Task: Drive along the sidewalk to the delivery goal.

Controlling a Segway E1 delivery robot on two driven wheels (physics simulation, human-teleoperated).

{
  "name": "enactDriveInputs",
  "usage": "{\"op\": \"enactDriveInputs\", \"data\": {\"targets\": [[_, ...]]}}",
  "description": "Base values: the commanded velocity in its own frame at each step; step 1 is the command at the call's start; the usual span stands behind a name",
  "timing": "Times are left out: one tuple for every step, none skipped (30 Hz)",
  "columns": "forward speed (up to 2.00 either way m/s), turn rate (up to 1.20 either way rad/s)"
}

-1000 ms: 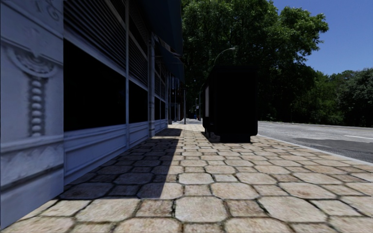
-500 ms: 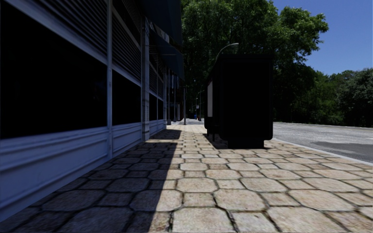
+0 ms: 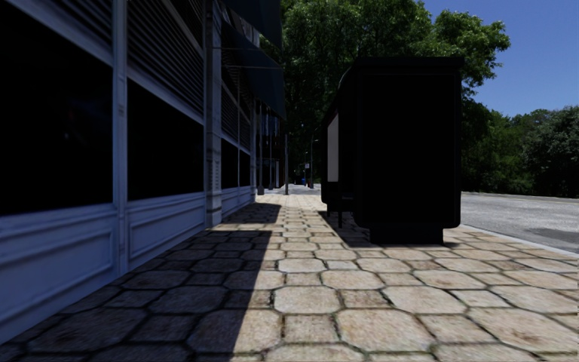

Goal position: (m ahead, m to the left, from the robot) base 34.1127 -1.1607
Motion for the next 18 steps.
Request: {"op": "enactDriveInputs", "data": {"targets": [[2.00,0.00],[2.00,0.00],[2.00,0.00],[2.00,0.00],[2.00,0.00],[2.00,0.00],[2.00,0.00],[2.00,0.00],[2.00,0.00],[2.00,0.00],[2.00,0.00],[2.00,0.00],[2.00,0.00],[2.00,0.00],[2.00,0.00],[2.00,0.00],[2.00,0.00],[2.00,0.00]]}}
